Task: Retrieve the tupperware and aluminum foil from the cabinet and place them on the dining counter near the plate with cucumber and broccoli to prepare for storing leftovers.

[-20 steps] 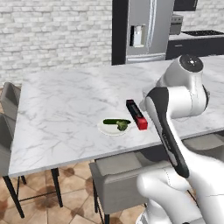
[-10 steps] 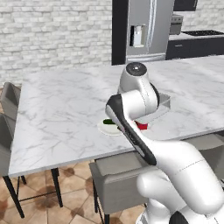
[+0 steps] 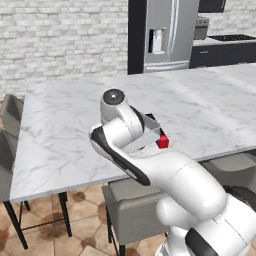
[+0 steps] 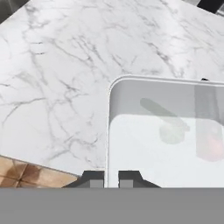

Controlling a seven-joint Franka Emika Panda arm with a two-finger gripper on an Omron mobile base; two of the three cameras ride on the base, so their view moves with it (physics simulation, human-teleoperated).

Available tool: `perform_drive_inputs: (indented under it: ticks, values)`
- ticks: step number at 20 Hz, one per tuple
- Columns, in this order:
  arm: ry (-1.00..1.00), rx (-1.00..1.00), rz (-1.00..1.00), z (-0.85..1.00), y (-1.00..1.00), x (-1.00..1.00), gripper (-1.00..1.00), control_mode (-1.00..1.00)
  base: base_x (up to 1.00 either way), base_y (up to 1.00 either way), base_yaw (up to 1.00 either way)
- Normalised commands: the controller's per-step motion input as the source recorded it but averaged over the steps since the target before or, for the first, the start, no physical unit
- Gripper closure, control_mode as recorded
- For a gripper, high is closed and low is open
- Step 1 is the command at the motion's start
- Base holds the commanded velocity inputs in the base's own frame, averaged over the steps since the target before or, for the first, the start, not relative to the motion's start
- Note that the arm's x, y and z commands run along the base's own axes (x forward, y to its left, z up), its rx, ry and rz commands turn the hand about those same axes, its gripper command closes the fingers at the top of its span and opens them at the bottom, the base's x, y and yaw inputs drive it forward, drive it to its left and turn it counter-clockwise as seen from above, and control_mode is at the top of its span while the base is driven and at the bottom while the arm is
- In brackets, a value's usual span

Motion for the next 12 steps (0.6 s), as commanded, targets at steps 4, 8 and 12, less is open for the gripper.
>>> perform_drive_inputs:
  ticks: [4, 8, 12]
  values:
    - [-0.01, 0.11, 0.0, -0.52, 0.42, 0.29, 1.0, -1.0, 0.0, 0.0, 0.0]
    - [0.01, 0.09, 0.0, -0.38, 0.33, 0.56, 1.0, -1.0, 0.0, 0.0, 0.0]
    - [0.0, 0.01, 0.0, -0.31, 0.54, 0.56, 1.0, -1.0, 0.0, 0.0, 0.0]
